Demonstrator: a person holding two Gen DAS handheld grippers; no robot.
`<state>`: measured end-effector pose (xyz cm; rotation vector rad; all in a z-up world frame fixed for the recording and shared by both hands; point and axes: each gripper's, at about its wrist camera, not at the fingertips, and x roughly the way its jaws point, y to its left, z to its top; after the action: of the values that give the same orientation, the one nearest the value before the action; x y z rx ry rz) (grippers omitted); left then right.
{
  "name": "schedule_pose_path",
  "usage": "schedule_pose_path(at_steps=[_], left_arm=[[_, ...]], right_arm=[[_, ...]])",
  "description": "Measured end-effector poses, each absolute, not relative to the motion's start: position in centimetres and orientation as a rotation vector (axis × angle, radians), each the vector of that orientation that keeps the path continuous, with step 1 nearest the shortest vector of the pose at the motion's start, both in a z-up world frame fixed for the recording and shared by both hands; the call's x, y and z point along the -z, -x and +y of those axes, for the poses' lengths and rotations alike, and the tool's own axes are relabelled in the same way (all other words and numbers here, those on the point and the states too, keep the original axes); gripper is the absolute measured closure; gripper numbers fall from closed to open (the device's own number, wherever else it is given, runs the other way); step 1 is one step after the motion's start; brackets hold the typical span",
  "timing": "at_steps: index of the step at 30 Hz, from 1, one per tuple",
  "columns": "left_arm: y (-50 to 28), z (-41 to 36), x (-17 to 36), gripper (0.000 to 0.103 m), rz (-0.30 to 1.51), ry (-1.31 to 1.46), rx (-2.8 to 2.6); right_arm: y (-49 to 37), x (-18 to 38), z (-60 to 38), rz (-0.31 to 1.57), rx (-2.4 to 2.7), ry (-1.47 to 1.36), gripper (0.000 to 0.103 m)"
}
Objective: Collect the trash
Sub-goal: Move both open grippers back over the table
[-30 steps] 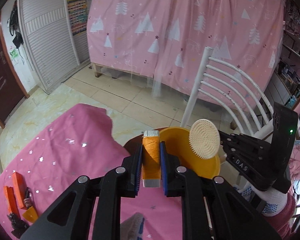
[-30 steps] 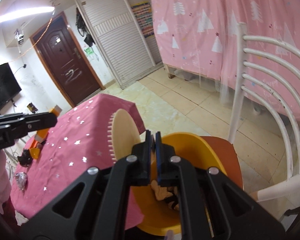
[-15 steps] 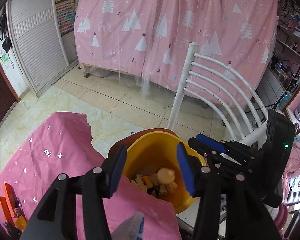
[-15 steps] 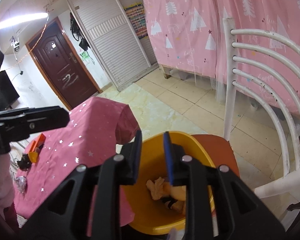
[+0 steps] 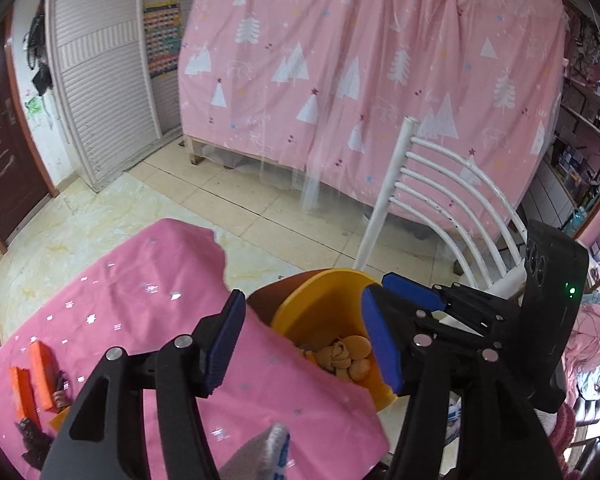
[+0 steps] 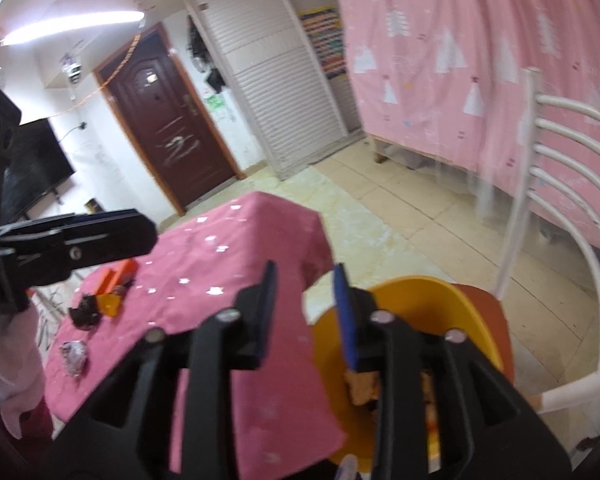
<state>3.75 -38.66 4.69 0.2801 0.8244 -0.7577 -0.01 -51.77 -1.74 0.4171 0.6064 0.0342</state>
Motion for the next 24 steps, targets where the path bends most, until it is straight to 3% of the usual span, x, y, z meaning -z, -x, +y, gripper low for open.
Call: schedule_pose_path(at_steps=[7,12,24], left_arm=[[-4.4,-32.5,-5.9,0.045,0.79,-0.241,0.676],[-5.3,-27.6,-6.3,0.044,0.775,-0.224,0.591],[-9.4,-13.3,-4.6,0.043,0.818,-0.094,0.346]], right_arm=[[-2.0,0.3,-46.0,0.625,-0.164,-0.347,0.05],[-3.6,-0.3,-41.8,0.642,-0.249,-0.305,0.044],[-5.6,-0.2,-32.9,0.715,-0.403,-0.205,0.043]])
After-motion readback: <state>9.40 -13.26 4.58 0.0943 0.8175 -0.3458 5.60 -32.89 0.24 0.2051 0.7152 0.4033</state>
